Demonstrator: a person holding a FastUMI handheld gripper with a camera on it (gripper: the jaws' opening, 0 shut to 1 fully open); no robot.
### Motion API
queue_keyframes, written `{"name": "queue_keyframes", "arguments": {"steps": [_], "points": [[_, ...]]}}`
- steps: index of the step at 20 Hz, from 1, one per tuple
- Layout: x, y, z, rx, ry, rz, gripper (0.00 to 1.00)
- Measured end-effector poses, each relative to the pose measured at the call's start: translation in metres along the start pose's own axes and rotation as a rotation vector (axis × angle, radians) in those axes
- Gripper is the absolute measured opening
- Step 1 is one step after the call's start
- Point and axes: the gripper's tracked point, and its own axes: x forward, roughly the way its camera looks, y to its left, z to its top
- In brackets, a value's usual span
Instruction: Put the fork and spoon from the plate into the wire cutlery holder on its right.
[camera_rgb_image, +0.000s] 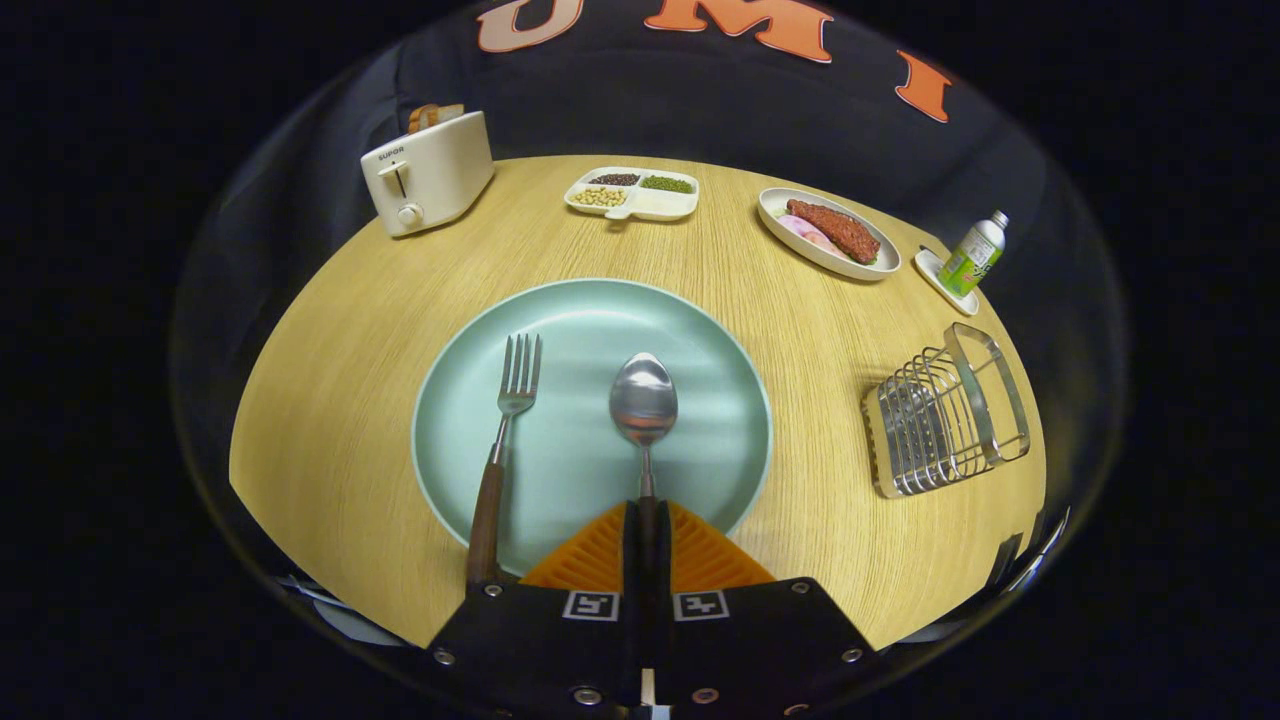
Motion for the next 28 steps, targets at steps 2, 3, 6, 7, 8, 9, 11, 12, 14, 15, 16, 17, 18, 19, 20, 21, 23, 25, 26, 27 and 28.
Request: {"name": "queue_keyframes", "arguments": {"steps": [2,3,6,7,8,9,11,12,14,15,16,17,18,19,20,21,23,25,26,27,28], "points": [[-0.013,-0.005,0.007,0.008,-0.003,0.026,0.05],[-0.021,-0.009,0.012,0.015,-0.005,0.035,0.05],[-0.046,-0.027,0.023,-0.011,-0.002,0.053,0.05],[-0.055,-0.036,0.028,-0.030,0.008,0.059,0.05],[-0.062,-0.048,0.032,-0.048,0.015,0.057,0.05],[-0.070,-0.061,0.037,-0.061,0.022,0.049,0.05],[-0.083,-0.084,0.042,-0.082,0.048,0.048,0.05],[-0.089,-0.095,0.044,-0.093,0.065,0.047,0.05],[-0.101,-0.119,0.042,-0.123,0.099,0.032,0.05],[-0.106,-0.130,0.041,-0.136,0.114,0.026,0.05],[-0.111,-0.140,0.041,-0.144,0.130,0.019,0.05],[-0.115,-0.150,0.041,-0.148,0.144,0.016,0.05],[-0.118,-0.157,0.039,-0.146,0.161,0.017,0.05],[-0.119,-0.163,0.038,-0.142,0.179,0.020,0.05],[-0.121,-0.171,0.036,-0.138,0.202,0.020,0.05],[-0.121,-0.177,0.035,-0.138,0.225,0.021,0.05],[-0.119,-0.189,0.033,-0.142,0.268,0.018,0.05],[-0.113,-0.196,0.032,-0.136,0.318,0.019,0.05],[-0.109,-0.199,0.032,-0.135,0.347,0.020,0.05],[-0.104,-0.202,0.032,-0.139,0.370,0.018,0.05],[-0.100,-0.204,0.031,-0.145,0.397,0.017,0.05]]}}
